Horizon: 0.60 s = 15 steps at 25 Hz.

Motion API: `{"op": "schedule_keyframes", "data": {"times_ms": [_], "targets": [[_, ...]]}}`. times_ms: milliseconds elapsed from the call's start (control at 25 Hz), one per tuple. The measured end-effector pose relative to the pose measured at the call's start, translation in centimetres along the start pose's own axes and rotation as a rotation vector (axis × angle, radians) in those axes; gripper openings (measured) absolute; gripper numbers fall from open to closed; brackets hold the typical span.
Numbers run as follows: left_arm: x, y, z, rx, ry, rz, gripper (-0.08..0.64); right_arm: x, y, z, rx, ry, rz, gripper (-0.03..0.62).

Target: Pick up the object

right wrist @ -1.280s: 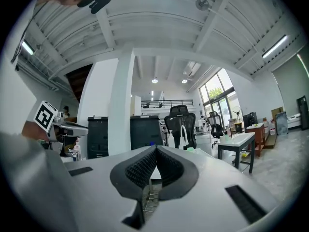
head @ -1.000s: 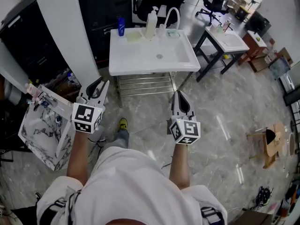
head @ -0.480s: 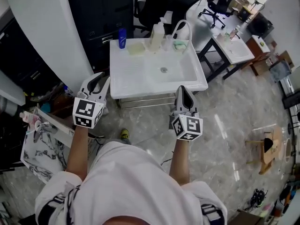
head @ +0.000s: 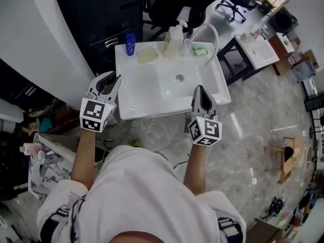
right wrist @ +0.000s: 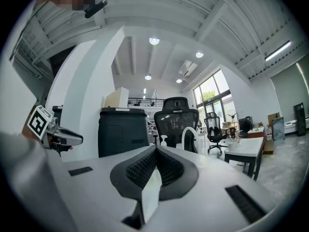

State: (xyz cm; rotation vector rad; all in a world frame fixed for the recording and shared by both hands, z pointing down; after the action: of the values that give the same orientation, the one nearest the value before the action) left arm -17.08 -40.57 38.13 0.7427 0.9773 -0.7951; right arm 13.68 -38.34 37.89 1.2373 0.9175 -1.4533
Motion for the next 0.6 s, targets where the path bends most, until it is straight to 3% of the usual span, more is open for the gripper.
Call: {"op": "schedule_keyframes", "data": {"times_ms": [320, 600], "targets": [[-0.7, -0.6, 5.5, -0.074, -0.041, 0.007, 0.074, -0.6, 1.8, 3.0, -0.055, -0.038, 0.003, 0.006], [-0.9, -0.5, 10.0, -0.102, -0.088, -0.001, 0.074, -1.6, 4.0, 5.9, -0.048, -0.064, 0.031, 0.006]]}}
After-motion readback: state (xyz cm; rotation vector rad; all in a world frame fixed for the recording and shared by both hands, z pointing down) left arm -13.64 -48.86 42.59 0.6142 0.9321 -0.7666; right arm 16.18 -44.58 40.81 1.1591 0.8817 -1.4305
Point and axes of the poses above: the fingertips, and each gripper's own axes: z forward along the fingers, y to its right, x out of its top, the point moved 4 cm from there along -z, backward along the fingers, and after that the axes turned 10 degrees about -y, right-handed, at the moved point
